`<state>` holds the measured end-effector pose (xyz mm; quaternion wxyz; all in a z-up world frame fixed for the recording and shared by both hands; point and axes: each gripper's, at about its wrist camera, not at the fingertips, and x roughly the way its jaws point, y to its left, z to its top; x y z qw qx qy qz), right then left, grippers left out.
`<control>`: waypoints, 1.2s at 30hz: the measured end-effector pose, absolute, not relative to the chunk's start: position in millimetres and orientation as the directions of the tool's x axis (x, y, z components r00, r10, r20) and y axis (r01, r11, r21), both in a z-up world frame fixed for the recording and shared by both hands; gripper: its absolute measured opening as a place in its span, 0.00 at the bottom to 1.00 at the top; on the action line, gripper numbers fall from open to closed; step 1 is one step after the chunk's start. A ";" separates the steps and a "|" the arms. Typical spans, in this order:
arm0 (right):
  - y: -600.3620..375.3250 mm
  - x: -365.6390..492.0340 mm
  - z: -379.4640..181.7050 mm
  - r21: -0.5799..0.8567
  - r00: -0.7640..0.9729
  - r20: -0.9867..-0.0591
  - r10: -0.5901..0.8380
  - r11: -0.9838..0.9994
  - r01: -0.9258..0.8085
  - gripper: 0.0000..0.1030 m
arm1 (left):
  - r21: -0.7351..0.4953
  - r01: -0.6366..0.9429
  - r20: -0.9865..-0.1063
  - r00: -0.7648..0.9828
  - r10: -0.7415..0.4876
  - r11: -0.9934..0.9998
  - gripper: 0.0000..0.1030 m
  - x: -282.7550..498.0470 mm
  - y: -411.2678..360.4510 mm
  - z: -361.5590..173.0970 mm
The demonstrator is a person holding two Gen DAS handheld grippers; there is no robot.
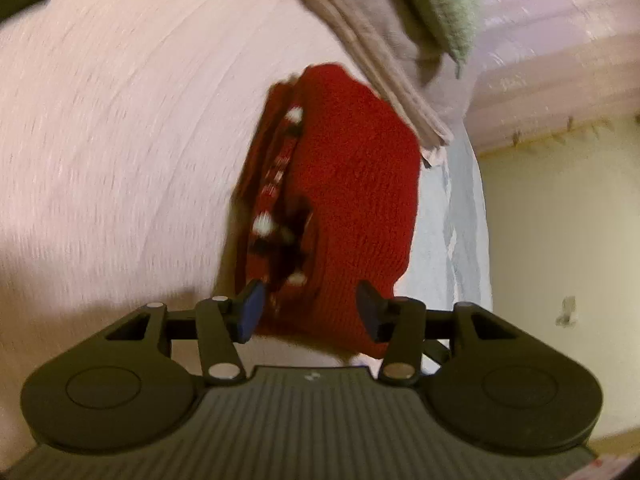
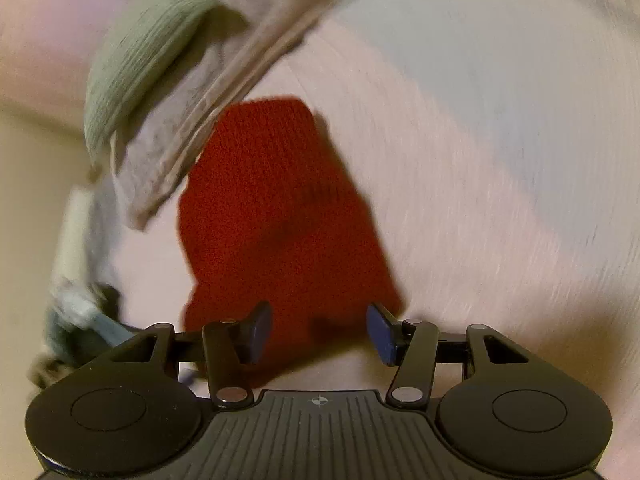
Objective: Fold large clothes
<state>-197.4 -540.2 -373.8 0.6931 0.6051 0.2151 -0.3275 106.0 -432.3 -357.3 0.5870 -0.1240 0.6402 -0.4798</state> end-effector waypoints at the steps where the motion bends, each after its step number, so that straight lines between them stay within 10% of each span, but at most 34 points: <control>1: -539.6 -201.3 -382.4 0.745 0.727 -0.656 -0.205 -0.020 0.667 0.48 | -0.764 0.383 -0.631 -0.276 -0.725 0.519 0.46 104.4 -429.4 -361.7; 5: -546.1 -203.6 -424.3 0.793 0.767 -0.602 -0.222 -0.276 0.542 0.48 | -0.770 0.323 -0.629 -0.242 -0.739 0.551 0.52 100.2 -429.9 -375.6; 6: -550.6 -202.5 -428.5 0.807 0.779 -0.583 -0.231 -0.277 0.522 0.47 | -0.776 0.307 -0.623 -0.236 -0.746 0.551 0.40 99.7 -430.1 -379.4; 9: -557.2 -197.1 -418.7 0.801 0.762 -0.599 -0.246 -0.182 0.571 0.12 | -0.805 0.302 -0.583 -0.246 -0.775 0.510 0.16 93.8 -429.7 -378.2; 20: -527.5 -165.1 -384.1 0.544 0.604 -0.756 -0.254 0.270 0.795 0.22 | -0.657 0.476 -0.704 -0.110 -0.701 0.585 0.08 70.3 -427.5 -372.2; 29: -468.0 -150.1 -329.6 0.147 0.349 -0.906 -0.242 0.591 0.793 0.55 | -0.270 0.662 -0.897 0.090 -0.432 0.699 0.59 16.4 -432.0 -283.4; 36: -453.1 -167.9 -293.1 0.158 0.372 -0.907 -0.199 0.657 0.737 0.57 | -0.081 0.711 -0.924 0.209 -0.321 0.698 0.66 -55.7 -435.9 -235.6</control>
